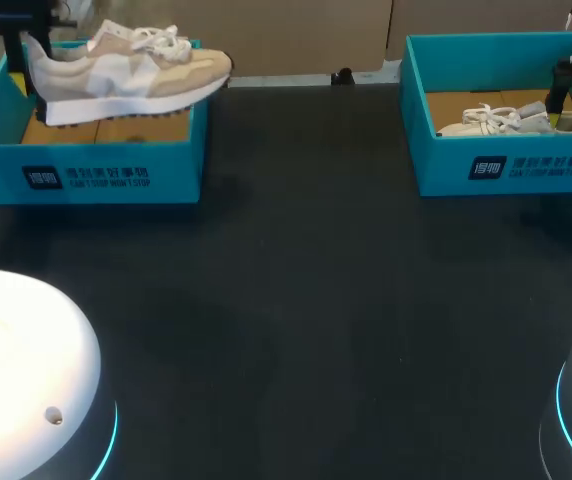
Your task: Take the shoe out of the shoebox, open the shoe tongue, remove and reinsert the insole, then place the shoe into the shoebox
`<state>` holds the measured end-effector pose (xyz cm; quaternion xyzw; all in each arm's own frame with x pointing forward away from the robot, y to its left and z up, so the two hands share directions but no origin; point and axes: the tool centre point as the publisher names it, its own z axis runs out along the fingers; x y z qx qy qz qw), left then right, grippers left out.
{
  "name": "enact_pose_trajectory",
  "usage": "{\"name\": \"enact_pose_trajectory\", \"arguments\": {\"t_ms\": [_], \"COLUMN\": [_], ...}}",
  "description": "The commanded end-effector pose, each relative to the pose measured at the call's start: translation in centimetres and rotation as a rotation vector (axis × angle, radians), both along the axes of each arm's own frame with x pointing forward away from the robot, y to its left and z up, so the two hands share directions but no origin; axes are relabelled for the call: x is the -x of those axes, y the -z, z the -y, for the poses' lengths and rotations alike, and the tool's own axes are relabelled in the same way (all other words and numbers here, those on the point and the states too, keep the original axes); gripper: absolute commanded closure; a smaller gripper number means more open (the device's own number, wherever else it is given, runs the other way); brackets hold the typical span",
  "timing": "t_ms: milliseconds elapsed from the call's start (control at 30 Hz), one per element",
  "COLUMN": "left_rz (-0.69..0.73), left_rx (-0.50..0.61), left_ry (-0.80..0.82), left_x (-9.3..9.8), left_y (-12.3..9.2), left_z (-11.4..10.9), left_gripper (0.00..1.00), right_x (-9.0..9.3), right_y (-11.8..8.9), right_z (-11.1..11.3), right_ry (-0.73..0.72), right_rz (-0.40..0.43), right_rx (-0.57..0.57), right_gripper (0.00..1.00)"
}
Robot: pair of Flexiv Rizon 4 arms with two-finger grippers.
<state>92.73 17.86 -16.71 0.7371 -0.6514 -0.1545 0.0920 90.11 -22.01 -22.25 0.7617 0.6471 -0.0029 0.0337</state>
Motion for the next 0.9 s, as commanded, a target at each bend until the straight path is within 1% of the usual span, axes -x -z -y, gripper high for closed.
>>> {"name": "enact_pose_trajectory", "arguments": {"t_ms": [33, 367, 500, 633, 900], "left_rz": [0.769, 0.783, 0.759, 0.689, 0.689], "left_rx": [-0.086, -0.098, -0.08, -0.054, -0.054], "left_ry": [0.1, 0.139, 0.153, 0.167, 0.167], "left_x": [5.0, 8.7, 10.2, 11.0, 11.0], "left_y": [-0.9, 0.0, 0.3, 0.4, 0.4], "left_z": [1.6, 4.4, 5.3, 6.3, 6.3], "left_gripper": [1.0, 1.0, 1.0, 1.0, 1.0], "right_x": [0.1, 0.1, 0.1, 0.1, 0.1], "right_y": [0.0, 0.0, 0.0, 0.0, 0.0], "right_z": [0.0, 0.0, 0.0, 0.0, 0.0], "right_ry": [0.0, 0.0, 0.0, 0.0, 0.0], "right_rz": [0.003, 0.003, 0.003, 0.003, 0.003], "right_rx": [0.001, 0.001, 0.001, 0.001, 0.001], "right_gripper": [0.0, 0.0, 0.0, 0.0, 0.0]}}
